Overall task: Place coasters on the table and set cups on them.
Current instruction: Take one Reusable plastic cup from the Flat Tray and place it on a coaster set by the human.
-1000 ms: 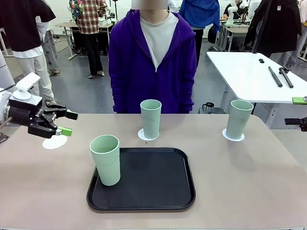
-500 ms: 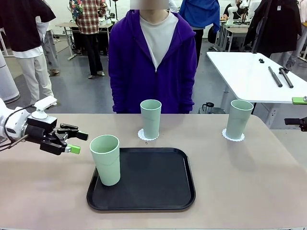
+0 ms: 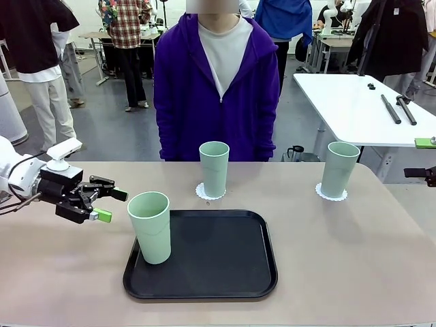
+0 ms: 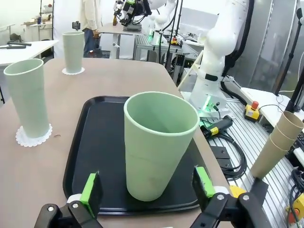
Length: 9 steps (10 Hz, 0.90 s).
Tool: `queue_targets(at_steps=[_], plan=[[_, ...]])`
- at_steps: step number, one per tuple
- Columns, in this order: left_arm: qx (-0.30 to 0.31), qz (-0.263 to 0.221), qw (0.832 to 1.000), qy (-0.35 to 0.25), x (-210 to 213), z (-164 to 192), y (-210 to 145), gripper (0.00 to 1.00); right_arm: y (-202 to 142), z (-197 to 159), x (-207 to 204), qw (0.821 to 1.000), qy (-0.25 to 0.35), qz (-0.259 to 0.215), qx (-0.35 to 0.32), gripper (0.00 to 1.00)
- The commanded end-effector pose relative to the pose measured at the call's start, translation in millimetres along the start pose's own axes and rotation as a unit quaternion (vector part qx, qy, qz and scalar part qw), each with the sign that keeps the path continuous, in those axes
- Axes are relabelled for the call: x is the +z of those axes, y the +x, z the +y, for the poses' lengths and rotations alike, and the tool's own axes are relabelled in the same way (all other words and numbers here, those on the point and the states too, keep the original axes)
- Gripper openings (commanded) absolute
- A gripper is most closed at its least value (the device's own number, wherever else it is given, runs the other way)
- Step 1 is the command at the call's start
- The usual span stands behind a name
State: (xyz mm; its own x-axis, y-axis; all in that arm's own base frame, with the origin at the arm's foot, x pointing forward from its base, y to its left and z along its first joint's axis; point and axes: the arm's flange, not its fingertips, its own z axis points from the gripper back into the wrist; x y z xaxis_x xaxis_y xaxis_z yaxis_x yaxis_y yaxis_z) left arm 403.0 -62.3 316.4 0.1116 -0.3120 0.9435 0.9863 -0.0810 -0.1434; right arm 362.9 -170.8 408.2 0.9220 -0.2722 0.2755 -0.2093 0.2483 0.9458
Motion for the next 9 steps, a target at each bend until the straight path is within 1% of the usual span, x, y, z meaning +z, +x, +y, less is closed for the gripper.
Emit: queue_targets(at_steps=[1,2,3,4,5,6,9], plan=[[0.009,-0.002,1.000,0.015,-2.1,-2.6,3.4,1.00,0.5,0.2,-1.8,1.000,0.000,-0.005,0.001,1.00],[0.009,-0.002,1.000,0.015,-2.1,-2.6,3.4,1.00,0.5,0.2,-1.8,1.000,0.000,-0.005,0.001,1.00],[0.001,-0.001,1.000,0.002,0.5,0.2,0.0,1.00,0.5,0.2,-1.8,1.000,0.000,-0.005,0.001,1.00],[-0.028,0.005,1.000,-0.002,-3.5,6.9,-8.9,1.00,0.5,0.2,-1.8,1.000,0.000,-0.005,0.001,1.00],[-0.050,-0.014,0.999,0.001,-11.2,9.0,-18.3,1.00,0.5,0.2,-1.8,1.000,0.000,-0.005,0.001,1.00],[-0.057,-0.037,0.998,0.001,-17.3,13.2,-25.0,1.00,0.5,0.2,-1.8,1.000,0.000,-0.005,0.001,1.00],[-0.052,-0.080,0.995,-0.012,-34.0,13.5,-50.0,1.00,0.5,0.2,-1.8,1.000,0.000,-0.005,0.001,1.00]])
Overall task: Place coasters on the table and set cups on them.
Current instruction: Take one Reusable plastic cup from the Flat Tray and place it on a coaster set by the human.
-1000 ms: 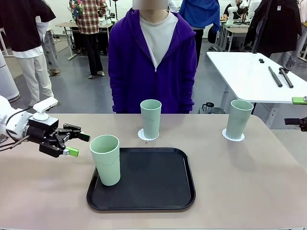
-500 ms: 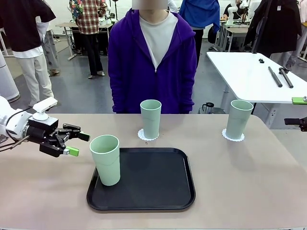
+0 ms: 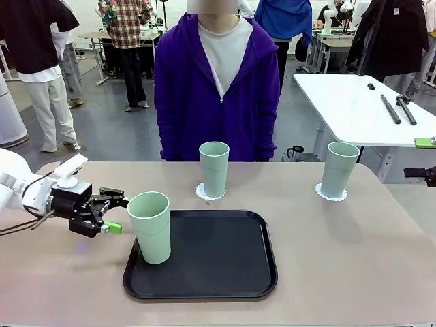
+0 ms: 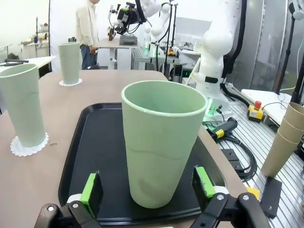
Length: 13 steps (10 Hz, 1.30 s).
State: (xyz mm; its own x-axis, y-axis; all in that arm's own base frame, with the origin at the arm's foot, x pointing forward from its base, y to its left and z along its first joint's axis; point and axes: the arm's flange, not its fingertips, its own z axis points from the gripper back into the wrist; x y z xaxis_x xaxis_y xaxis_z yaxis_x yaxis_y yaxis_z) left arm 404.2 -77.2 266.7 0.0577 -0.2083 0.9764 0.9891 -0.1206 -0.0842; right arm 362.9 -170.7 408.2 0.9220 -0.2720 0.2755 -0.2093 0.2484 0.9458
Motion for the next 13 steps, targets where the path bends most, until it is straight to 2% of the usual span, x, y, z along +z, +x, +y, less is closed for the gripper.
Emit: queue_targets(at_steps=[1,4,13], plan=[[-0.013,-0.038,0.999,-0.011,-8.7,4.4,-14.0,1.00,0.5,0.2,-1.7,1.000,0.000,-0.005,0.001,1.00],[0.003,-0.046,0.998,-0.042,-19.7,2.8,-25.7,1.00,0.5,0.2,-1.7,1.000,0.000,-0.005,0.001,1.00],[0.004,-0.045,0.997,-0.062,-64.9,10.5,-32.8,1.00,0.5,0.2,-1.7,1.000,0.000,-0.005,0.001,1.00]])
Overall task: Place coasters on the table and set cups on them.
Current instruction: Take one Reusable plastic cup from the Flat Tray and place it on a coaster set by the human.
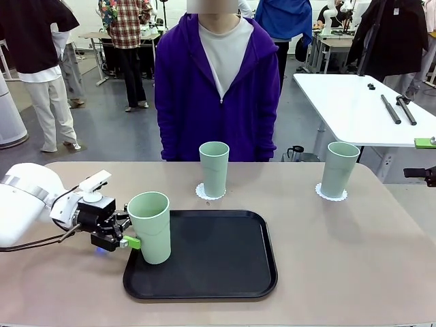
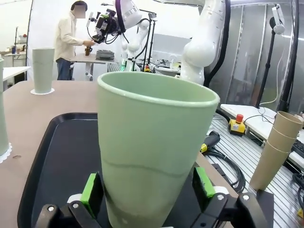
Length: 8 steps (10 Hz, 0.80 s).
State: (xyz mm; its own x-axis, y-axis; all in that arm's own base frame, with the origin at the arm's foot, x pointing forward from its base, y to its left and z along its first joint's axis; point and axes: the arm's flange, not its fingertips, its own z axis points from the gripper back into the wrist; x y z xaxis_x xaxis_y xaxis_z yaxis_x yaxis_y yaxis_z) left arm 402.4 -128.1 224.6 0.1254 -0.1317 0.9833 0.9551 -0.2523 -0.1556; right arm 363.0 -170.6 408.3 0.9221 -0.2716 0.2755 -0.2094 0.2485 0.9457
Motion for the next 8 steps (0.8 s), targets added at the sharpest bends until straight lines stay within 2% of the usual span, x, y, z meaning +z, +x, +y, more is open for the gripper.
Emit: queue_targets(at_steps=[1,6,7,8], plan=[[-0.029,0.009,0.999,0.011,-9.8,4.5,-2.8,1.00,0.4,0.2,-1.5,1.000,0.000,-0.005,0.001,1.00],[-0.039,0.009,0.999,0.002,-28.1,4.3,2.5,1.00,0.4,0.2,-1.5,1.000,0.000,-0.005,0.001,1.00],[-0.041,0.009,0.999,-0.005,-28.9,3.6,3.5,0.42,0.4,0.2,-1.5,1.000,0.000,-0.005,0.001,1.00],[-0.040,0.009,0.999,-0.005,-28.0,2.6,4.6,0.41,0.4,0.2,-1.5,1.000,0.000,-0.005,0.001,1.00]])
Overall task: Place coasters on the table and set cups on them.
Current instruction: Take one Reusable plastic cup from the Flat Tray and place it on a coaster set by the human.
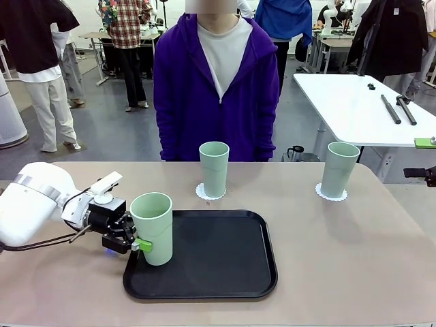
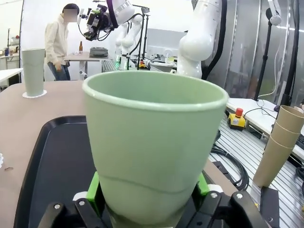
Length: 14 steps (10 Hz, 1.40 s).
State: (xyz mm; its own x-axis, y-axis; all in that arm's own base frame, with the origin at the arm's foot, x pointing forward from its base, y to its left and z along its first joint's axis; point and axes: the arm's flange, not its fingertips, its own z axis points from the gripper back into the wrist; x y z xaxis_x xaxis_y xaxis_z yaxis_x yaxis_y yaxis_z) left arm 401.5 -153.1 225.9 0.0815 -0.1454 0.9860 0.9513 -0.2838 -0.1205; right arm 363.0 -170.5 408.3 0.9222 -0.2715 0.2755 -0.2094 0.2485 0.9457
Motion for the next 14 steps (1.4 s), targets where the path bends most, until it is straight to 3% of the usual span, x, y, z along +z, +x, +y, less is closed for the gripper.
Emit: queue_targets(at_steps=[1,2,3,6,8,10,14], plan=[[-0.019,-0.006,1.000,0.004,-1.5,-3.7,2.2,0.00,0.4,0.2,-1.5,1.000,0.000,-0.005,0.001,1.00],[-0.019,-0.007,1.000,0.008,5.7,-5.7,5.5,0.37,0.4,0.2,-1.5,1.000,0.000,-0.005,0.001,1.00],[-0.018,-0.008,1.000,0.021,12.2,-12.3,14.7,0.00,0.4,0.2,-1.5,1.000,0.000,-0.005,0.001,1.00],[0.026,-0.040,0.989,0.137,67.0,-47.3,113.2,0.00,0.4,0.2,-1.5,1.000,0.000,-0.005,0.001,1.00],[0.046,-0.038,0.984,0.165,99.9,-65.3,152.2,0.00,0.4,0.2,-1.5,1.000,0.000,-0.005,0.001,1.00],[0.052,-0.055,0.984,0.164,115.5,-70.2,163.4,0.00,0.4,0.2,-1.5,1.000,0.000,-0.005,0.001,1.00],[0.036,-0.039,0.985,0.166,111.9,-61.7,159.7,0.00,0.4,0.2,-1.5,1.000,0.000,-0.005,0.001,1.00]])
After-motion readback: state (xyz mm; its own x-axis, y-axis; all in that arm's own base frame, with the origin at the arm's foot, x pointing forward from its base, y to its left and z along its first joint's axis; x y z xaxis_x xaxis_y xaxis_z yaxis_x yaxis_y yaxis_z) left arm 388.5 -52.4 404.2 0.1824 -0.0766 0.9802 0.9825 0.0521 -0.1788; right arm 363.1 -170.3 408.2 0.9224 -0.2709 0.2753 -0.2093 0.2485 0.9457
